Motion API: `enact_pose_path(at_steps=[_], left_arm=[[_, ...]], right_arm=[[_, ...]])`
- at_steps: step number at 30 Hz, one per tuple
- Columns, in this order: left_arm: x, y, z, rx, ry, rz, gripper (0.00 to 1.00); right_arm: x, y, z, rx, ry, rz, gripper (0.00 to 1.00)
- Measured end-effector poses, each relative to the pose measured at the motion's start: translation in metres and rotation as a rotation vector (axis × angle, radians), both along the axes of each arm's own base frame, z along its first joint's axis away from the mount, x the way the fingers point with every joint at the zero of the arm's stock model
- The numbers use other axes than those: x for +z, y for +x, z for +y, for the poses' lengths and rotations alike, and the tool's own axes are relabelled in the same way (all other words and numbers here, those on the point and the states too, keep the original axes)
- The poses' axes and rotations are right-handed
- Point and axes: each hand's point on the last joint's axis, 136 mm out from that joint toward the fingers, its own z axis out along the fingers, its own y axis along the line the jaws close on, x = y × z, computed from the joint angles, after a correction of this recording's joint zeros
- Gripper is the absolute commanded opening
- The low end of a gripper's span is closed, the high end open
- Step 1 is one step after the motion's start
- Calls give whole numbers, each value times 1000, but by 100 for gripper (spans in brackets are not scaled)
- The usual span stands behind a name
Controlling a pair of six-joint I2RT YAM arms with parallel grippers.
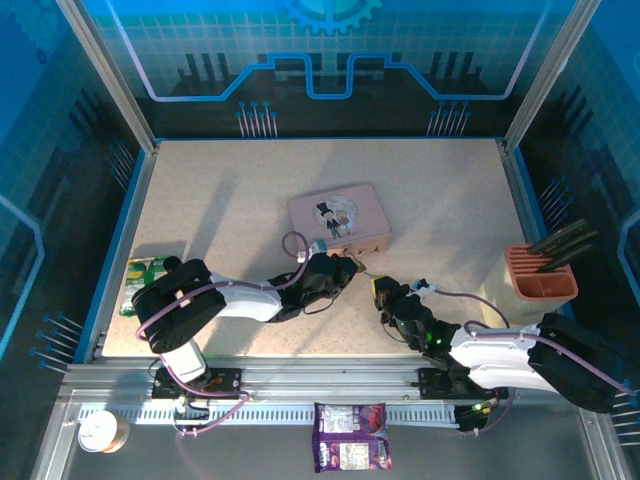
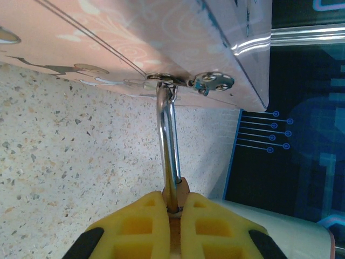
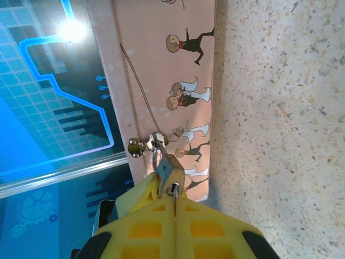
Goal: Unlock the padlock with the key
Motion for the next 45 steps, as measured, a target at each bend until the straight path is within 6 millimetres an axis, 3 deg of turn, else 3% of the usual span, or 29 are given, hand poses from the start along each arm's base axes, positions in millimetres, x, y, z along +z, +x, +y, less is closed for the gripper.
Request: enact_pose_path(at_steps=[23,45], left_arm=[[4,-2,-7,10,-29,-16,0],[7,0,-6,26,-33,-33,0]], right_arm=[[5,3,-1,-13,22,-14,0],[-8,7,2,-23,36,8,0]])
